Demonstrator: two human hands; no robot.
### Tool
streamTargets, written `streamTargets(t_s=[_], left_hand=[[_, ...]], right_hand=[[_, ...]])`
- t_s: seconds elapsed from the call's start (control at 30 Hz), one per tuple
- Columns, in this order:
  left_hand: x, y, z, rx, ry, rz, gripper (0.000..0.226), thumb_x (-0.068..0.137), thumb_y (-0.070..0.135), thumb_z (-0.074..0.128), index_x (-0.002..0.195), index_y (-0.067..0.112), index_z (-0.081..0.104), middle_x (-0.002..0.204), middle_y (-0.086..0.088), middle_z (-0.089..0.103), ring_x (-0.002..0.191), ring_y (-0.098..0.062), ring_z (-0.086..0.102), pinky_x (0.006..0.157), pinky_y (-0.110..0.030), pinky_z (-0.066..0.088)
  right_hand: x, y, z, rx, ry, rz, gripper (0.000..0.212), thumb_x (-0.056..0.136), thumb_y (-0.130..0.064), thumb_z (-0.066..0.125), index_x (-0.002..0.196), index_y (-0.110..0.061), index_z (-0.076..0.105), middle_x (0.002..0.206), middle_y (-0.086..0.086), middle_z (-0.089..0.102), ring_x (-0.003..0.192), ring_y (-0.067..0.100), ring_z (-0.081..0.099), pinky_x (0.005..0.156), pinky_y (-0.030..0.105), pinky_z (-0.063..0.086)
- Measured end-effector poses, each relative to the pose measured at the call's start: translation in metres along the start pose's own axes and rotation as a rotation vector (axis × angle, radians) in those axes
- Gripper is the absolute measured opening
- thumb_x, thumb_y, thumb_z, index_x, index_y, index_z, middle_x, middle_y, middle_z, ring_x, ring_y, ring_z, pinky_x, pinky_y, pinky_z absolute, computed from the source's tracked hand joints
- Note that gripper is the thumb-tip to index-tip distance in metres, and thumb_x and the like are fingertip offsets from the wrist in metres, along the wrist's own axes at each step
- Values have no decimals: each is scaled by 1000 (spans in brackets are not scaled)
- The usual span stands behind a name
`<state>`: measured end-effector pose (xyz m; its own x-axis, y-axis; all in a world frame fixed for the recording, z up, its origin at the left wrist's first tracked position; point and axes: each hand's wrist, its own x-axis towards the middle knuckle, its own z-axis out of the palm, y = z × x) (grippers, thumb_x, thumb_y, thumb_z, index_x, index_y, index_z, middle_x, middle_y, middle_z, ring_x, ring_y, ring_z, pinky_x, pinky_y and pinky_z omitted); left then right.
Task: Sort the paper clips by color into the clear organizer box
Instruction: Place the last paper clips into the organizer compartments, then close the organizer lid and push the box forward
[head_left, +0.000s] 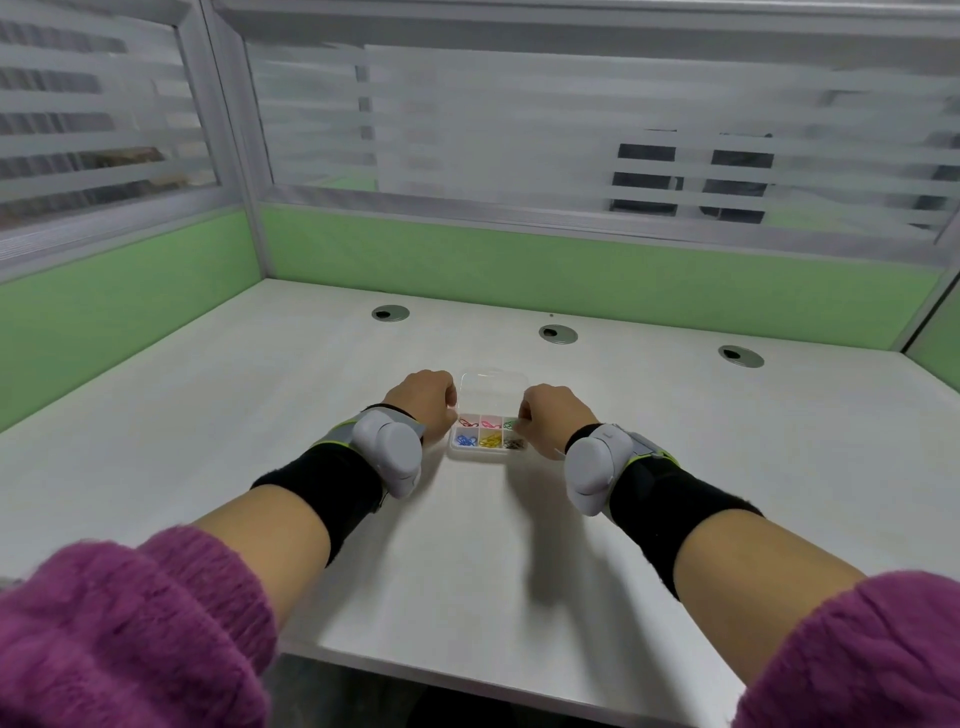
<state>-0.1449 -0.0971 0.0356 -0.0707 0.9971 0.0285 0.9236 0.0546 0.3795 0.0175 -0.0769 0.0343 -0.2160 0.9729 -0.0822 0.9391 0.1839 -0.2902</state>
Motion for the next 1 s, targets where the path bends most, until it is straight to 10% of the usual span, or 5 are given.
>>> streamTargets(t_s=[0.43,1.0], left_hand=[[41,-24,9,-212,-31,-131,34,92,22,57,122,6,53,122,-10,61,115,-28,55,96,-33,42],[50,-14,3,-361,47,0,30,94,25,54,117,7,60,118,-10,65,101,-24,58,84,-26,40]], right_hand=[[45,21,-1,135,26,80,37,94,-15,49,126,3,51,128,19,59,120,35,53,100,38,43],[47,17,-7,320,138,-13,34,97,-17,47,128,-5,52,124,13,62,117,30,54,96,33,42]])
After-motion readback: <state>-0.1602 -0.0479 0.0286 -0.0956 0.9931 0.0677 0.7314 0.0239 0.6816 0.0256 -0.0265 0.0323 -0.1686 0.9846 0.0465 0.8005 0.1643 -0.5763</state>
